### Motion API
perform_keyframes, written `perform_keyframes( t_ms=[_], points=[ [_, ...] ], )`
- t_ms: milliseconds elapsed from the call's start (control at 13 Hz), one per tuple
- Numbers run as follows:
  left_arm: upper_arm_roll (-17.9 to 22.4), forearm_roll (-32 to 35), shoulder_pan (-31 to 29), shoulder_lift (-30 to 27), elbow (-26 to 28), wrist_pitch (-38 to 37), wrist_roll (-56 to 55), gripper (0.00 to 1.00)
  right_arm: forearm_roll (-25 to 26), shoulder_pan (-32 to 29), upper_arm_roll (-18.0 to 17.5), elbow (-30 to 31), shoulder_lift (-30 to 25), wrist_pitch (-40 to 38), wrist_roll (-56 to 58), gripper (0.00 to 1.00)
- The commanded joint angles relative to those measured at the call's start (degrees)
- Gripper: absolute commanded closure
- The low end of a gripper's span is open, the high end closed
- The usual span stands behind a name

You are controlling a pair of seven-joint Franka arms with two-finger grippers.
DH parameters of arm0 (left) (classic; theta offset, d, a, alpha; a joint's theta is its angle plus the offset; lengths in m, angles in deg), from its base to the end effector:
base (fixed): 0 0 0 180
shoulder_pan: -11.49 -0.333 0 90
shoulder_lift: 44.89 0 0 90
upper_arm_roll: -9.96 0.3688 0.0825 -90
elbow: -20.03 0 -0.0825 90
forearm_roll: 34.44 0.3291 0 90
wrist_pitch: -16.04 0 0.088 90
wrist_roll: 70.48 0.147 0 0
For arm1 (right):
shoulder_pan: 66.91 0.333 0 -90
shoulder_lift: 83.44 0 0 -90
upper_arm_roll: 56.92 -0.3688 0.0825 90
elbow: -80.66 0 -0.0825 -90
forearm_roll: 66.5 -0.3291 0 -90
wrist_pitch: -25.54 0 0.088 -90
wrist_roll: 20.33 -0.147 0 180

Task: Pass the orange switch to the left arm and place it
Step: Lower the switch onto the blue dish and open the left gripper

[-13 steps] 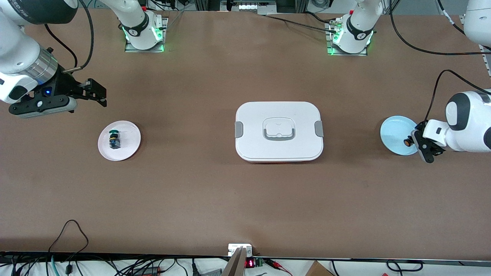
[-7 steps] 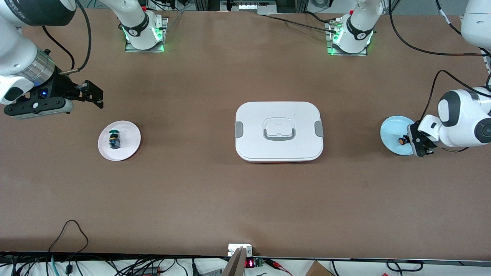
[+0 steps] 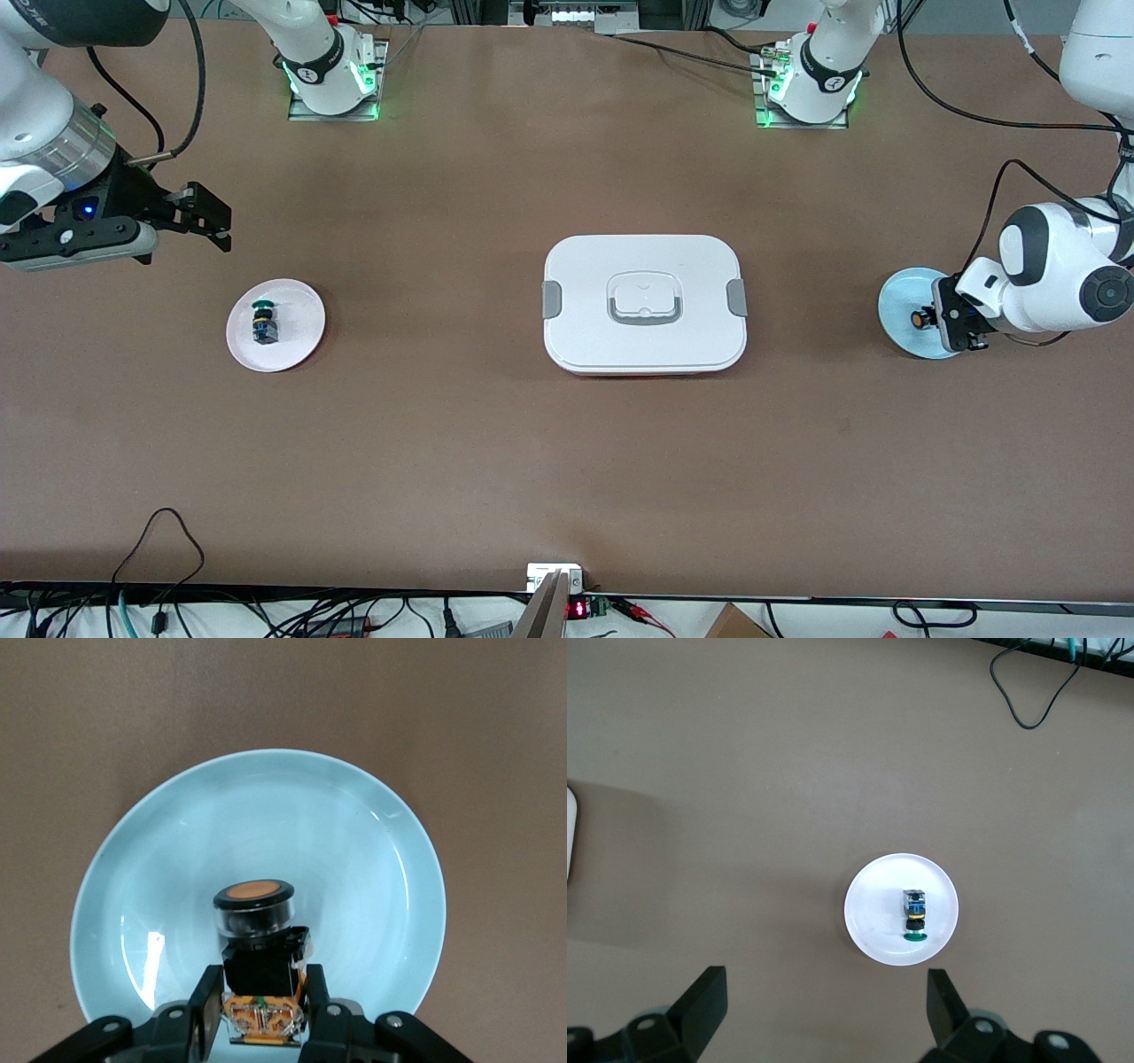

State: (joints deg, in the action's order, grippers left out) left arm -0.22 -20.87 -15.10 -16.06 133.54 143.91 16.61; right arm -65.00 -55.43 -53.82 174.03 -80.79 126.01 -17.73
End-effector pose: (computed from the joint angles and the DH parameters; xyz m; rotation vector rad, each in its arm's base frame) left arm 0.5381 0.1787 0.2458 2.2947 -1.9145 -0.3163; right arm 0.5292 0.0753 0.6055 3.0998 0.3041 0.1232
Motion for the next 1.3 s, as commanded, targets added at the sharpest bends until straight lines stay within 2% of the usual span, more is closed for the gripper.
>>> perform_keyframes(
  t_ms=[0,230,536,766,920,1226],
  points=[
    [-0.90,0.67,-1.18,-0.70,0.66,0.53,1.41,0.01,0.35,-0.31,0.14,-1.96,1.39,-1.06,-0.06,0.00],
    [-2.12,0.58,-1.18,-1.57,-0.74,-2.52,1.33,0.00,0.35,-1.19,0.23,-1.87,1.75,-0.98,-0.15,0.00],
    [-4.59,-1.17,-1.01,-2.98,-11.18,-17.98,-2.61,0.00,0.35,-1.54,0.23,-1.87,2.18,-0.98,-0.06,0.00],
    [-4.85,-2.67,-0.57,-3.25,-17.60,-27.73,-15.68,0.00,0.35,-1.54,0.23,-1.96,2.18,-0.98,0.03,0.00],
    [-6.77,-2.67,0.40,-3.16,-23.32,-34.86,-23.68,0.00,0.35,-1.54,0.23,-1.96,2.18,-0.98,0.03,0.00],
    [-13.53,-2.67,0.75,-3.25,-30.53,-44.81,-43.98,0.00,0.27,-1.63,0.23,-1.87,2.10,-0.98,-0.24,0.00]
  ],
)
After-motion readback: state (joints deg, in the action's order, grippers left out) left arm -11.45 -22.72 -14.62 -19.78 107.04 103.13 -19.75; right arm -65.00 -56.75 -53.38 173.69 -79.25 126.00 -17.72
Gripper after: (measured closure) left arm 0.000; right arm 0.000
